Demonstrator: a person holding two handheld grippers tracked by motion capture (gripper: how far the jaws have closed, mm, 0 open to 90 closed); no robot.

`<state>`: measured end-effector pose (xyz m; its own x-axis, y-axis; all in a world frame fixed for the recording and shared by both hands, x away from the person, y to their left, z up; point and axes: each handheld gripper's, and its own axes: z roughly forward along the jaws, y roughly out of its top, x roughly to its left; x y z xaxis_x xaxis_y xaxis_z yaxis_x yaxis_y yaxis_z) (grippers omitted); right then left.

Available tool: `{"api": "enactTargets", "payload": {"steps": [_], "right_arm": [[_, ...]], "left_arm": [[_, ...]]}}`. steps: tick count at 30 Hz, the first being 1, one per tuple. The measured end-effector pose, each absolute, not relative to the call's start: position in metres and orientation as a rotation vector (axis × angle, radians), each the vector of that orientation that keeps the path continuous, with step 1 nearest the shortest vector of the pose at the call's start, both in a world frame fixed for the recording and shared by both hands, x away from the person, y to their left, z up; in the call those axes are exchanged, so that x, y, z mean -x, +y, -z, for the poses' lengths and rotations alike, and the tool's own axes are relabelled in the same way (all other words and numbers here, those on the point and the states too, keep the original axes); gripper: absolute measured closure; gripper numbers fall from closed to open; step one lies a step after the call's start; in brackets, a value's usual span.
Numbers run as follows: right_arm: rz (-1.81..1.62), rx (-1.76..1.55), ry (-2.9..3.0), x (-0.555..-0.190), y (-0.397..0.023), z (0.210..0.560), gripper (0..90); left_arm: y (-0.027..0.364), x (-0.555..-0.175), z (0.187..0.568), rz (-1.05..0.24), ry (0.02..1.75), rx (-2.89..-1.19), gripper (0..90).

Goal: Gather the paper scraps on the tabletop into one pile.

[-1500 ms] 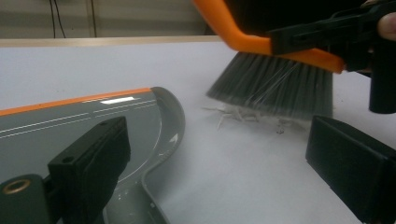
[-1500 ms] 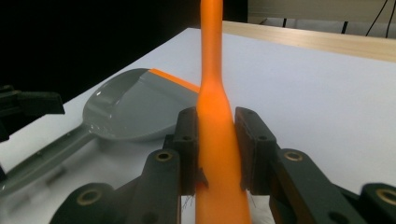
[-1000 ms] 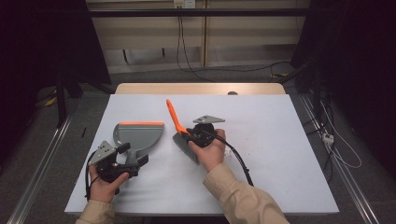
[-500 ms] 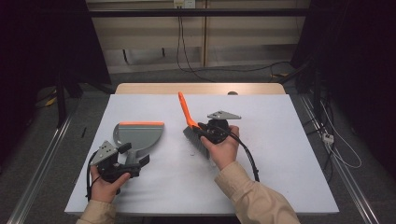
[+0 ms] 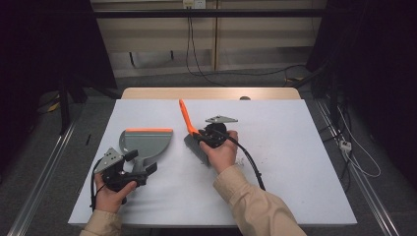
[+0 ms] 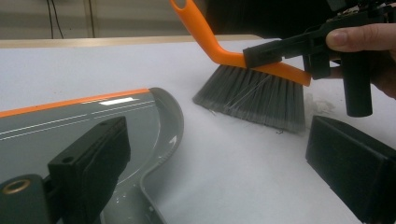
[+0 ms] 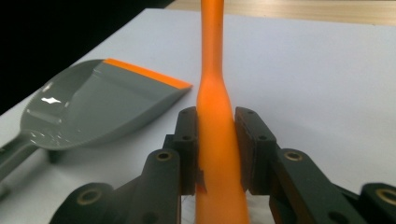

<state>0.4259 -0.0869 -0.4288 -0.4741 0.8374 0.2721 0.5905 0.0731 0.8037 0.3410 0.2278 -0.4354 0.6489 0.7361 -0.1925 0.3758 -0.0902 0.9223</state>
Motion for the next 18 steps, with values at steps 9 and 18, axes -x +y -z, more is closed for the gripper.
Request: {"api": "enactTargets", "payload": {"steps": [9,18], "right_arm": [[-1.367,-1.412,2.05,-0.419,-0.122,0.406,71.7],[-1.477,-1.298,2.112,-0.409,-0.122,0.392,71.6]], "left_arm": [[0.226,-0.341,0.436,-0.384,0.911,-1.705,6.3],[0.226,-0.341,0.436,-0.387,0.914,-1.705,6.3]]}}
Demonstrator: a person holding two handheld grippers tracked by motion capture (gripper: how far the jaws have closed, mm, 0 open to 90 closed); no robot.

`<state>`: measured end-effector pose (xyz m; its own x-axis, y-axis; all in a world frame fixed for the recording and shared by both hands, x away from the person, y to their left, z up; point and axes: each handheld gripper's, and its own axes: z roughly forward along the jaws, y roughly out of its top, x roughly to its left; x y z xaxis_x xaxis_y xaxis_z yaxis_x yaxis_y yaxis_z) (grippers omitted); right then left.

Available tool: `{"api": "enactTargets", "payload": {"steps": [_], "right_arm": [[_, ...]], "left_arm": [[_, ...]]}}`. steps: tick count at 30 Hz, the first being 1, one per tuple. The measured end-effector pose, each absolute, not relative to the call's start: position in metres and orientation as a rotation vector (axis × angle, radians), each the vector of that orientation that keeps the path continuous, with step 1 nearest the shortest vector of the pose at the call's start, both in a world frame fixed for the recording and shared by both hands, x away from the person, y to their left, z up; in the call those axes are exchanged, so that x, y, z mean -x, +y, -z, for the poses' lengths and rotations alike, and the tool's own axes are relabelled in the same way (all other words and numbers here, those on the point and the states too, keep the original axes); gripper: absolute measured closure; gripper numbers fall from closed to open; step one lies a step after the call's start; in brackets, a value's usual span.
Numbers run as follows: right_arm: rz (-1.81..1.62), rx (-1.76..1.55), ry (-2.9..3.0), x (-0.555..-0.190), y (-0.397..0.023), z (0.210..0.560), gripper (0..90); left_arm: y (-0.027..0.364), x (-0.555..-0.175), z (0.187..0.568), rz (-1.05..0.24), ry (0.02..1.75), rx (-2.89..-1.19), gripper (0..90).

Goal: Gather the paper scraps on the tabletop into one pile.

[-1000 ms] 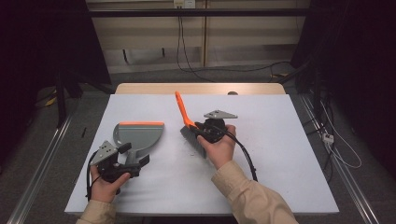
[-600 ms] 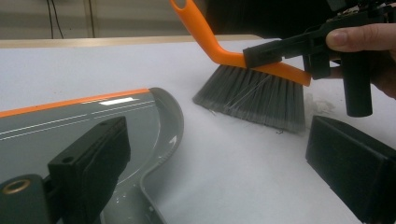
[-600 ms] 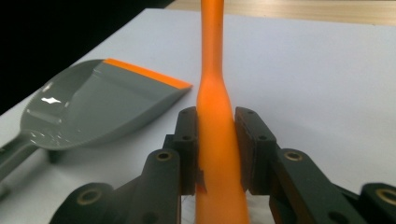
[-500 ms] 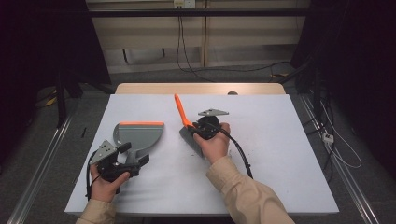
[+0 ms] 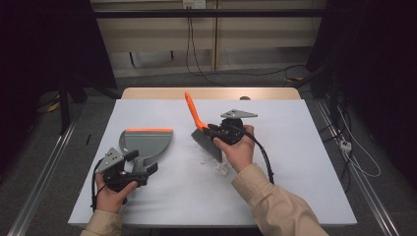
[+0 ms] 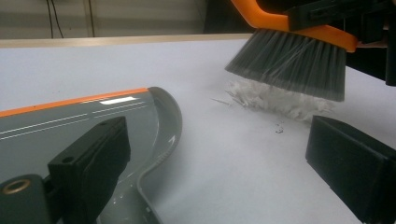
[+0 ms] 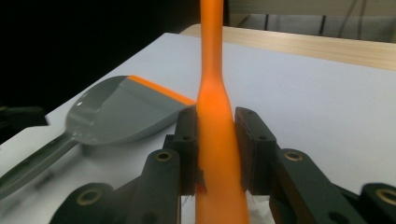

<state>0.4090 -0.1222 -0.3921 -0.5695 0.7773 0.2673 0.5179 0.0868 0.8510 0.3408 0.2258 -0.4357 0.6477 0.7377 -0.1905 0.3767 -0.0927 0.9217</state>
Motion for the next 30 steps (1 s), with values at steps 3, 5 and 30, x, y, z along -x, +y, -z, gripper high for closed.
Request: {"api": "enactTargets", "payload": {"steps": [3,5,30], "right_arm": [[-1.477,-1.243,2.17,-0.403,-0.115,0.392,71.7],[-1.491,-1.214,2.203,-0.397,-0.112,0.394,71.6],[-1.577,-1.097,2.185,-0.407,-0.154,0.394,71.6]], "left_arm": [[0.226,-0.341,0.436,-0.388,0.915,-1.709,6.3],[0.226,-0.341,0.437,-0.387,0.915,-1.71,6.3],[0.227,-0.341,0.437,-0.394,0.923,-1.712,6.3]]}}
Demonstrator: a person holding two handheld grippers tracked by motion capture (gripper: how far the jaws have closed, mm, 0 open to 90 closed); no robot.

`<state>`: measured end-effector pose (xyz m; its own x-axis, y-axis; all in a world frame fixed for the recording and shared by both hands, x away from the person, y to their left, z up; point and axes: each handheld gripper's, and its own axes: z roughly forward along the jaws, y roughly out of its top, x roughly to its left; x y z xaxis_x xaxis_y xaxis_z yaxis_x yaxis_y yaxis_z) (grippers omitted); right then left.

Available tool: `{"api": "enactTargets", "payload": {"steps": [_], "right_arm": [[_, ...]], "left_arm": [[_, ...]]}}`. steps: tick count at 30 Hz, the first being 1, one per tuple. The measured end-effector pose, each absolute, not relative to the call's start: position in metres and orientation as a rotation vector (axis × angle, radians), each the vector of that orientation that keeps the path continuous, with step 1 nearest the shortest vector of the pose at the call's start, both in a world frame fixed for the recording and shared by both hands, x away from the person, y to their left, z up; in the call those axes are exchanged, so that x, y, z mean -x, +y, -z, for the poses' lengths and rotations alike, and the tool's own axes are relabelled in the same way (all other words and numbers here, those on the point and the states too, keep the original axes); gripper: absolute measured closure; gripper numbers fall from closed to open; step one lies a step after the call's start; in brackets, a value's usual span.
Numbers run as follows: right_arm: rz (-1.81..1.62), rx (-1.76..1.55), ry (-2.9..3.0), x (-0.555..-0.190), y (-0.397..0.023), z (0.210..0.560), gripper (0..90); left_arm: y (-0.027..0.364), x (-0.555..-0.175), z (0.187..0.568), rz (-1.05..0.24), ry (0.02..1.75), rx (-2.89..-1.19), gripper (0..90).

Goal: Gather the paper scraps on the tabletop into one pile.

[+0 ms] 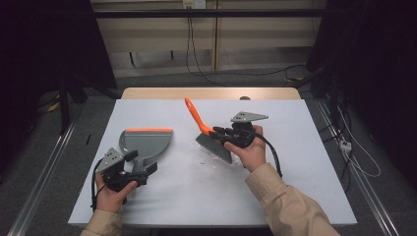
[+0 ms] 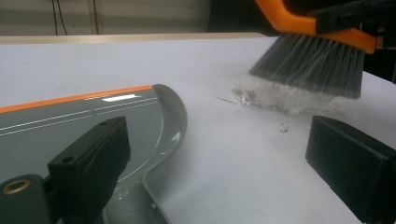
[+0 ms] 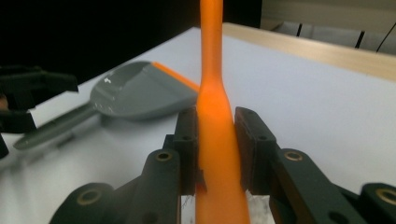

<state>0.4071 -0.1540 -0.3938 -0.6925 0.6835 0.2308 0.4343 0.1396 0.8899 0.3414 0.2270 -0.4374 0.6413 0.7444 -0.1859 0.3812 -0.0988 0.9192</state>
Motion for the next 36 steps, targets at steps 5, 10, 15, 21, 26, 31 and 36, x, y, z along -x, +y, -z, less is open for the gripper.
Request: {"api": "enactTargets", "payload": {"steps": [5,10,15,21,26,31,36], "right_arm": [[-1.583,-1.101,2.138,-0.407,-0.162,0.381,71.6],[-1.541,-1.135,2.097,-0.407,-0.183,0.377,71.6],[-1.496,-1.183,2.061,-0.407,-0.204,0.381,71.6],[-1.4,-1.231,2.044,-0.409,-0.222,0.395,71.6],[-1.347,-1.269,2.036,-0.411,-0.233,0.408,71.6],[-1.297,-1.27,2.044,-0.412,-0.235,0.416,71.6],[-1.241,-1.256,2.082,-0.412,-0.232,0.419,71.5]], "left_arm": [[0.228,-0.341,0.437,-0.39,0.924,-1.703,6.3],[0.228,-0.341,0.437,-0.389,0.922,-1.704,6.3],[0.228,-0.341,0.436,-0.394,0.923,-1.707,6.3],[0.228,-0.34,0.436,-0.393,0.927,-1.706,6.3],[0.228,-0.34,0.437,-0.394,0.928,-1.707,6.3],[0.228,-0.34,0.437,-0.393,0.928,-1.709,6.3],[0.228,-0.34,0.437,-0.394,0.928,-1.709,6.3]]}}
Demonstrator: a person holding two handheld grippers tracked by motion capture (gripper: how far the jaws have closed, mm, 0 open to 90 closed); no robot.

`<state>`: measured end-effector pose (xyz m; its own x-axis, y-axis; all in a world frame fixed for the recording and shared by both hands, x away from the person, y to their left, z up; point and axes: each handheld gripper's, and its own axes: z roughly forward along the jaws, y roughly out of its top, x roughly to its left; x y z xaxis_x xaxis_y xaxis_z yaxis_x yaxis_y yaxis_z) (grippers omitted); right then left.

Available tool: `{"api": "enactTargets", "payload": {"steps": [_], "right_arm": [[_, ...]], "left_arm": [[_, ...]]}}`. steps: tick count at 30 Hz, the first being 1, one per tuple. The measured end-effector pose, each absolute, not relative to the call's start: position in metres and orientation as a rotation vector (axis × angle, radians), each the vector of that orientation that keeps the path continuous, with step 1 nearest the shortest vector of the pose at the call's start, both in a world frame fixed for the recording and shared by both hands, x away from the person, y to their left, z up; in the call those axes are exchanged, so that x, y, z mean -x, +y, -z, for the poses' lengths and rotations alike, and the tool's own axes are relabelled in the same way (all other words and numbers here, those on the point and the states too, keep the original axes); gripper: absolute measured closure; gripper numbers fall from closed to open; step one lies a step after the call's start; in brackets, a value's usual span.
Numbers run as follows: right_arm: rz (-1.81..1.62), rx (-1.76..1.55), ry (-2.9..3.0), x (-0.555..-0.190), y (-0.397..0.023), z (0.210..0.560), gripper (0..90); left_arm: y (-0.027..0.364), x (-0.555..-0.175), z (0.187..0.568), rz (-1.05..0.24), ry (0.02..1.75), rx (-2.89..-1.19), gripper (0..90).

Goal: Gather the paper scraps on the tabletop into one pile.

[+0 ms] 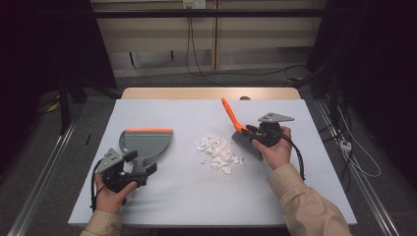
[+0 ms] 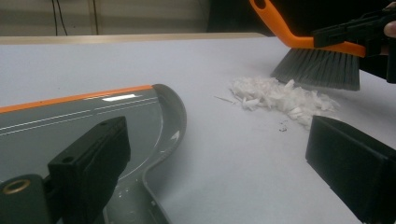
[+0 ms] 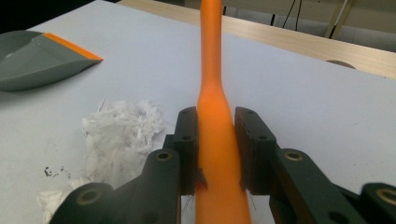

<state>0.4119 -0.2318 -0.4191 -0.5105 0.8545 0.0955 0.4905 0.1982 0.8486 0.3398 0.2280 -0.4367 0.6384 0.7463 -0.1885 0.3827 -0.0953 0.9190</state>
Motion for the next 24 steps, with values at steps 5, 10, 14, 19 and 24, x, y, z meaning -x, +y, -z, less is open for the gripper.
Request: {"api": "enactTargets", "payload": {"steps": [5,10,14,19,24], "right_arm": [[-1.231,-1.324,2.129,-0.411,-0.233,0.419,70.7],[-1.171,-1.402,2.206,-0.407,-0.236,0.413,65.5],[-1.032,-1.424,2.259,-0.402,-0.235,0.405,64.2],[-0.925,-1.41,2.31,-0.396,-0.237,0.402,68.0],[-0.859,-1.389,2.367,-0.394,-0.239,0.405,71.2]], "left_arm": [[0.227,-0.34,0.436,-0.393,0.924,-1.709,6.3],[0.225,-0.34,0.437,-0.391,0.921,-1.71,6.3],[0.225,-0.34,0.436,-0.398,0.92,-1.716,6.3],[0.224,-0.34,0.435,-0.398,0.916,-1.717,6.4],[0.223,-0.34,0.436,-0.397,0.917,-1.714,6.3]]}}
